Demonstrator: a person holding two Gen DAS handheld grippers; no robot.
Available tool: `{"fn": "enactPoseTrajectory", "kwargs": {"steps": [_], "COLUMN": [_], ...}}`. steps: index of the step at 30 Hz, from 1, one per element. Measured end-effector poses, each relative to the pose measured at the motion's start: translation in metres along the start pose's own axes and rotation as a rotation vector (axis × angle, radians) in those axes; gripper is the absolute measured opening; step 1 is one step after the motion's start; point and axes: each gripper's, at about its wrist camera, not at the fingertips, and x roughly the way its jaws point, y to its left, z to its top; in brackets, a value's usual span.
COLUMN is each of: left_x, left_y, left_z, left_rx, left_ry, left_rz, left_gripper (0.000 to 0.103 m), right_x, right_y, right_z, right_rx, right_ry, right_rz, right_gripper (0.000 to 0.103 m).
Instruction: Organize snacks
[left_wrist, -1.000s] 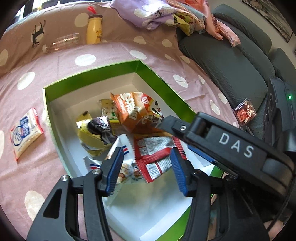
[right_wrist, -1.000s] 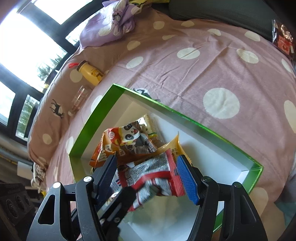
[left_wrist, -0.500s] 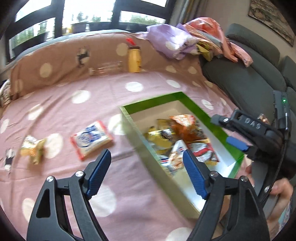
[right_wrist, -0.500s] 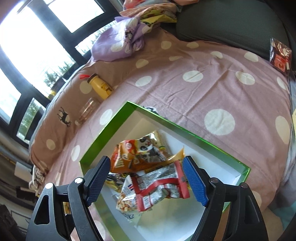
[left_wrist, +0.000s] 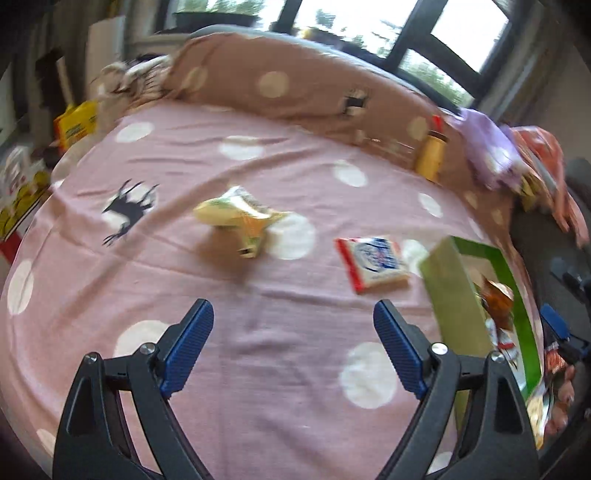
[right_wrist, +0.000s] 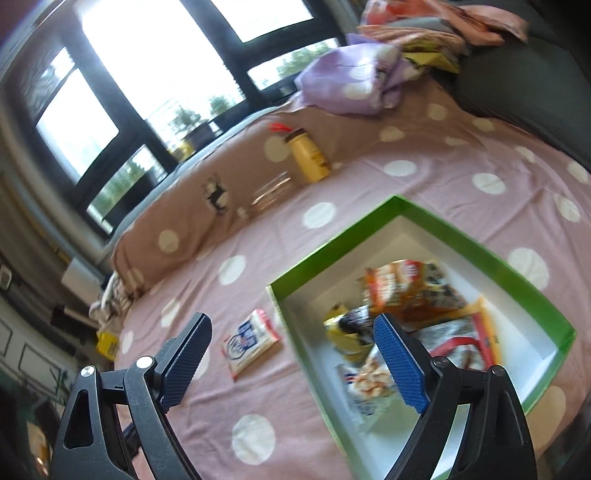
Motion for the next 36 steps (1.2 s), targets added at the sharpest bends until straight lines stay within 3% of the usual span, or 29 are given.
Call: {"fn": "enactPoseTrajectory", "kwargs": {"steps": [4, 8, 15, 17, 21, 29, 31, 33, 36], "left_x": [-0.001, -0.002, -0.009, -0.009, -0.009, -0.007, -0.007, -0.006, -0.005], "left_y": [0.037, 0.067, 0.106, 0.113, 0.124, 0.129, 0.13, 0.131, 0.13], "left_z": [0.006, 0.01, 0.013, 0.013, 0.013, 0.014, 0.014, 0.014, 0.014], "left_rx": [-0.092, -0.177, -0.322, -0.349, -0.39, -0.398, -0.404, -0.406, -0.4], "left_ry": [0.002, 0.006, 0.007, 0.01, 0.025, 0.032, 0.033, 0.036, 0.041], "left_rz": [0.075, 0.094, 0.108, 0.137, 0.111, 0.137, 0.131, 0.131, 0.139], "left_gripper": [0.089, 0.089, 0.089, 0.089, 0.088, 0.088, 0.088, 0.088, 0.088], "right_x": [0.016, 0.039, 0.114, 0.14, 0.186, 0.242, 0.243, 0.243, 0.236], "right_y": [0.033, 0.073, 0.145, 0.166, 0.204, 0.223, 0.224, 0.224, 0.221], "right_z": [-0.009, -0.023, -0.039, -0.046, -0.061, -0.081, -0.085, -0.089, -0.09], "right_rx": [-0.065, -0.103, -0.113, -0.118, -0.187, -0.211, -0.25, -0.28, -0.286], "right_ry": [0.044, 0.129, 0.364, 0.414, 0.481, 0.493, 0.473, 0.464, 0.487], "right_rz": [0.042, 0.123, 0.221, 0.202, 0.166, 0.034, 0.009, -0.006, 0.046], "right_gripper": [0.09, 0.09, 0.09, 0.09, 0.09, 0.09, 0.083, 0.065, 0.053]}}
